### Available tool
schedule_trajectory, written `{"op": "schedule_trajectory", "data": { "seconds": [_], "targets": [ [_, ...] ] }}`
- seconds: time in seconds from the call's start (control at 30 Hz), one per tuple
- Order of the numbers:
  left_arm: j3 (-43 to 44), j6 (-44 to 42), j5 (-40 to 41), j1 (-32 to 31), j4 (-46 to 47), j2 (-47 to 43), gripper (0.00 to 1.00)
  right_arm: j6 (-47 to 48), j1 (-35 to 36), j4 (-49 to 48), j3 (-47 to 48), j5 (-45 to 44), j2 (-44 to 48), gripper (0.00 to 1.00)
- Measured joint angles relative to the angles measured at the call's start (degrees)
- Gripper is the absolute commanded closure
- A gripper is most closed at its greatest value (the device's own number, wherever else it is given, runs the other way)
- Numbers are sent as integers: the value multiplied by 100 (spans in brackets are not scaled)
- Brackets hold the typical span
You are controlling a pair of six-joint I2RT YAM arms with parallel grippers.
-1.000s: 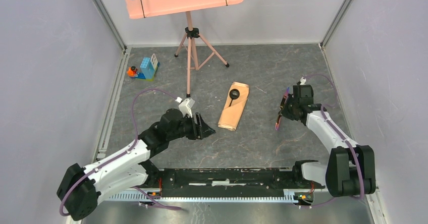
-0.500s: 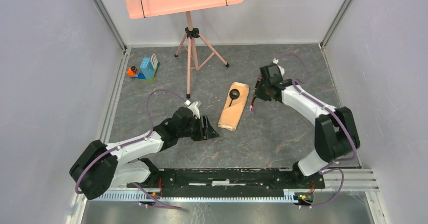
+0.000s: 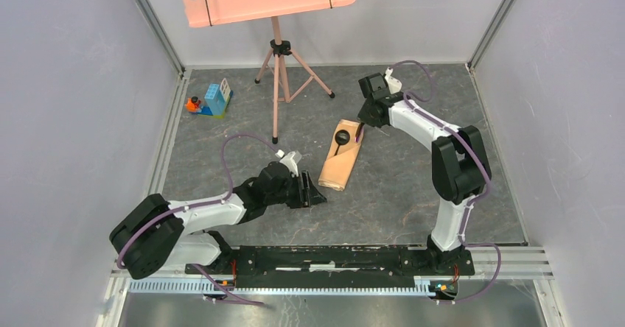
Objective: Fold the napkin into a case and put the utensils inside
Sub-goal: Insert the knife into the folded napkin.
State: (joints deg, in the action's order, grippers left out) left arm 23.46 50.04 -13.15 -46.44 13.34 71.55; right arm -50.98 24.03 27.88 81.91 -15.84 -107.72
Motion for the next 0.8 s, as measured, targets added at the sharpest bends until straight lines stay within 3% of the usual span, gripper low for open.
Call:
{"op": "schedule_trajectory", "data": {
  "seconds": [0.8],
  "targets": [
    [-260, 216, 398, -219, 999, 673, 43, -251, 367, 326, 531, -723, -603, 100]
  ]
}}
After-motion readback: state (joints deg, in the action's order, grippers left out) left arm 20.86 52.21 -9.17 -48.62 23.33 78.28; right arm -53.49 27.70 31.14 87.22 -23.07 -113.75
